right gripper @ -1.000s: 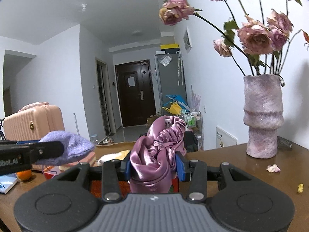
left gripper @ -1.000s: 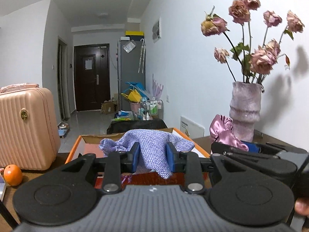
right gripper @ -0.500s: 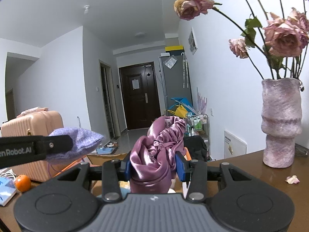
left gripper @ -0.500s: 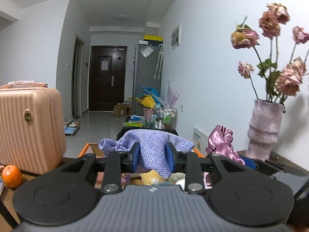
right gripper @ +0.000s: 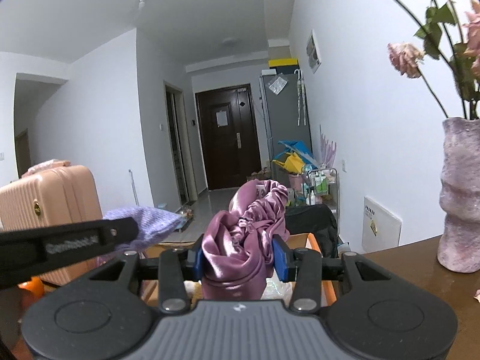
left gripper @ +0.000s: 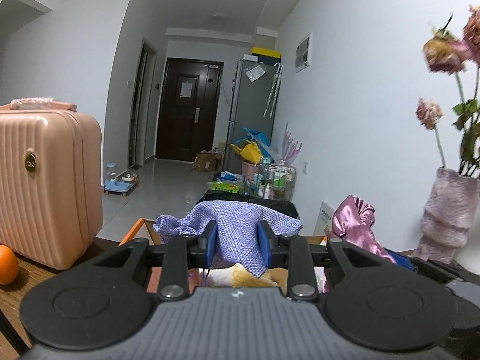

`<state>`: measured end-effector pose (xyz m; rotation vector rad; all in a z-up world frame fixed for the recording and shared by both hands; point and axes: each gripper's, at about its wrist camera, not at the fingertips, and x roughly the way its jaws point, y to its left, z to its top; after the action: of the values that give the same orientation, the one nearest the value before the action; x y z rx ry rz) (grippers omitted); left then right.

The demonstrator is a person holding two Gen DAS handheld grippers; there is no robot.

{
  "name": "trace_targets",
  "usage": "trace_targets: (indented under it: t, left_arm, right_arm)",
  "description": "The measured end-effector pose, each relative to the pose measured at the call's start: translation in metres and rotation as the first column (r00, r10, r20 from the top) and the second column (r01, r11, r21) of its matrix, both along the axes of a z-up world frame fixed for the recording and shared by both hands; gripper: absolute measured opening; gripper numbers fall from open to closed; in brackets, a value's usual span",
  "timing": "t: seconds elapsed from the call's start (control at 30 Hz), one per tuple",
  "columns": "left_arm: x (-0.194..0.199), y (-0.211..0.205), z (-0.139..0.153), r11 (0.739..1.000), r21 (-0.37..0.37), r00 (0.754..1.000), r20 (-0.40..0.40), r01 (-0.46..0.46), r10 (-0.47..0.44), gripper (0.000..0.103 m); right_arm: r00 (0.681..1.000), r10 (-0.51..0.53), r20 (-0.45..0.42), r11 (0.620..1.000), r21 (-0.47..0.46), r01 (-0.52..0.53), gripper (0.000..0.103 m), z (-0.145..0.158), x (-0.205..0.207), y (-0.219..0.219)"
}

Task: Organize soft objects
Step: 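Carry the lavender pouch in the left gripper and scrunchie in the right gripper over the box, then open the left gripper releasing the pouch while the right gripper drops the scrunchie into the box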

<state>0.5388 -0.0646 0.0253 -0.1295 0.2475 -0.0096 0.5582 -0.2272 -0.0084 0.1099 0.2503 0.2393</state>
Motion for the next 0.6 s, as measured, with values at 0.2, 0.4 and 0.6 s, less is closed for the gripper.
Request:
trace_targets:
  t: [0.2, 0.4, 0.6]
  left_arm:
    - [0.025, -0.002, -0.017, 1.0, 0.009, 0.999, -0.03, -0.017, 0.017, 0.029]
    - [0.04, 0.0, -0.03, 0.999, 0.02, 0.997, -0.065, -0.026, 0.027, 0.029]
    - [0.043, -0.005, -0.038, 0.998, 0.05, 0.997, -0.079, -0.023, 0.027, 0.03]
  right_arm:
    - [0.999, 0.005, -0.038, 1.0, -0.012, -0.005, 0.042, -0.005, 0.02, 0.002]
    - [0.996, 0.012, -0.089, 1.0, -0.019, -0.013, 0.042, -0.015, 0.032, 0.002]
    - [0.994, 0.017, -0.104, 0.999, -0.043, -0.021, 0.043, -0.017, 0.034, 0.007]
